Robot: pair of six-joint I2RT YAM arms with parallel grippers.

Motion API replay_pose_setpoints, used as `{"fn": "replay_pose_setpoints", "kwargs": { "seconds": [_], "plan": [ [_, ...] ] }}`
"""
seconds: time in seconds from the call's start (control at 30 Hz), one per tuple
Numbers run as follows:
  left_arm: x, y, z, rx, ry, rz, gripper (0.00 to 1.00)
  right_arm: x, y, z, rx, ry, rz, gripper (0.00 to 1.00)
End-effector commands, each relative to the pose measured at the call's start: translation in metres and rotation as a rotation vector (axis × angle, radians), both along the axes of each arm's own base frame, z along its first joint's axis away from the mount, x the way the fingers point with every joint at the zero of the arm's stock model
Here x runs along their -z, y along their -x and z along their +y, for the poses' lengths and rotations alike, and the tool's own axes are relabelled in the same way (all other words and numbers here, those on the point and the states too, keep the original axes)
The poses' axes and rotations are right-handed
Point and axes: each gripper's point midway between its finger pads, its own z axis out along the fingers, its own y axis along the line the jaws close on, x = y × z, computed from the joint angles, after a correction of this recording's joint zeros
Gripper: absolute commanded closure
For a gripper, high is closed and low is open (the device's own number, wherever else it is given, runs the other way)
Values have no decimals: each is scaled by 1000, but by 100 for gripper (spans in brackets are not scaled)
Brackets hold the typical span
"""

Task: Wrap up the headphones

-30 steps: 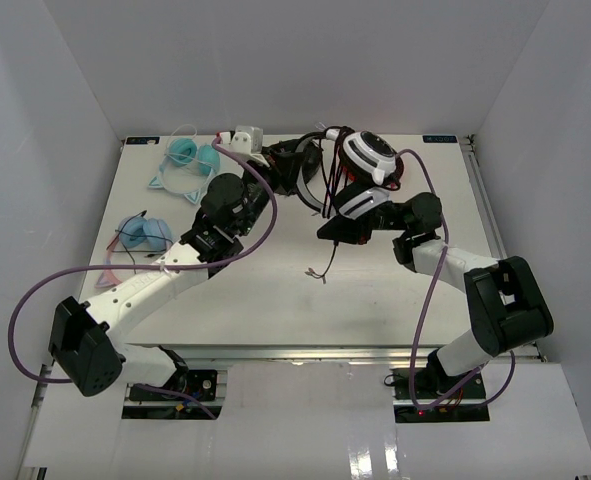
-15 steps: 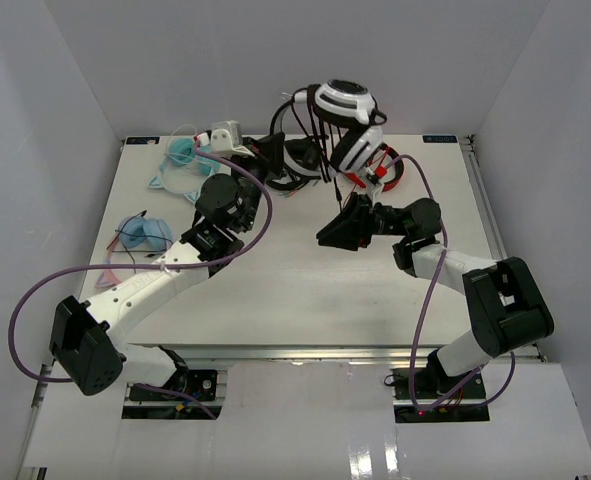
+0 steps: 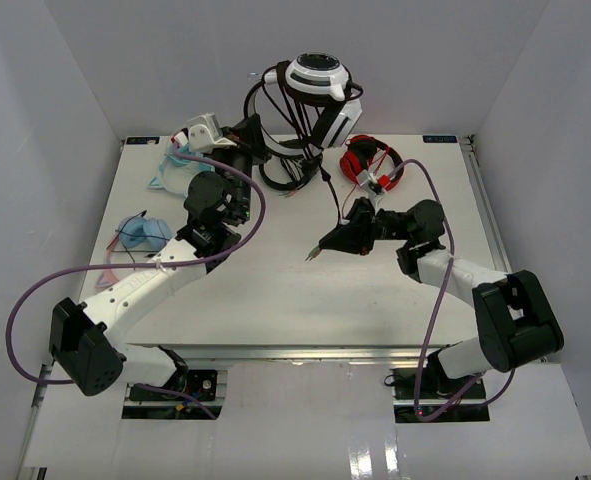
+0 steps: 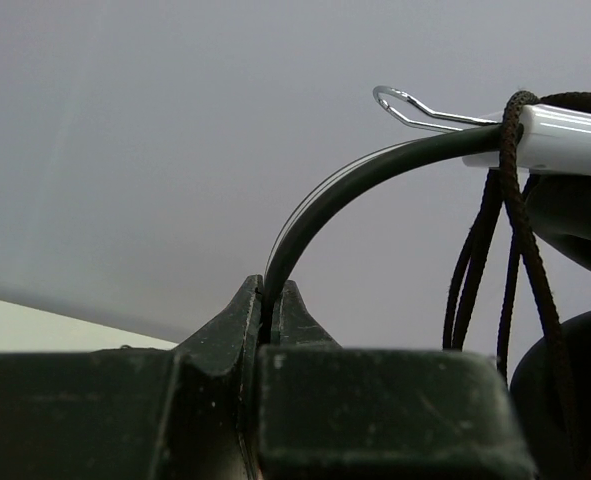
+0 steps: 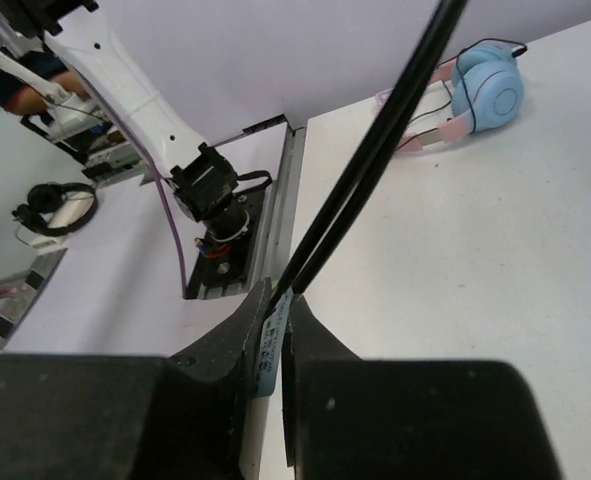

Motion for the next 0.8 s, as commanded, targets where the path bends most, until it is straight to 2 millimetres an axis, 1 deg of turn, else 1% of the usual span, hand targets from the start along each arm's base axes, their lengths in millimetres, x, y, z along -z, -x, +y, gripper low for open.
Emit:
{"fn": "replay_pose_setpoints", "kwargs": {
  "seconds": [0.0, 0.03, 0.07, 0.13, 0.17, 0.2, 0.27, 0.3, 0.37, 0.47, 0.5, 0.63, 0.73, 0.77],
  "plan": [
    [-29, -2, 25, -139, 35, -21, 100, 17, -20, 4, 119, 184, -164, 92],
    [-13, -14, 19, -171, -17, 18, 100, 0, -26, 8, 146, 212, -255, 92],
    [3, -24, 16, -202, -78, 56, 100, 12, -23, 11, 154, 280, -274, 92],
    [27, -36, 12, -249, -174, 111, 100, 8, -24, 16, 183, 359, -335, 92],
    [43, -43, 9, -266, -226, 143, 100, 10, -25, 15, 200, 415, -364, 92],
    [62, -51, 5, -279, -276, 181, 100, 12, -24, 12, 206, 472, -400, 92],
    [89, -59, -4, -261, -351, 225, 100, 30, -23, 5, 198, 602, -419, 92],
    [104, -62, -9, -243, -393, 253, 100, 31, -27, 0, 206, 665, -446, 92],
    [130, -64, -19, -190, -467, 302, 100, 25, -40, -11, 261, 768, -532, 92],
    [167, -60, -32, -87, -568, 374, 100, 10, -66, -34, 392, 917, -685, 92],
    [180, -55, -34, -54, -595, 392, 100, 6, -76, -45, 431, 983, -753, 92],
    [212, -30, -57, 172, -714, 420, 100, 8, -94, -68, 470, 1143, -882, 92],
    [232, -13, -73, 334, -792, 454, 100, 13, -99, -74, 465, 1215, -972, 92],
    [243, -3, -81, 415, -824, 473, 100, 15, -100, -73, 464, 1231, -1011, 92]
  ]
}}
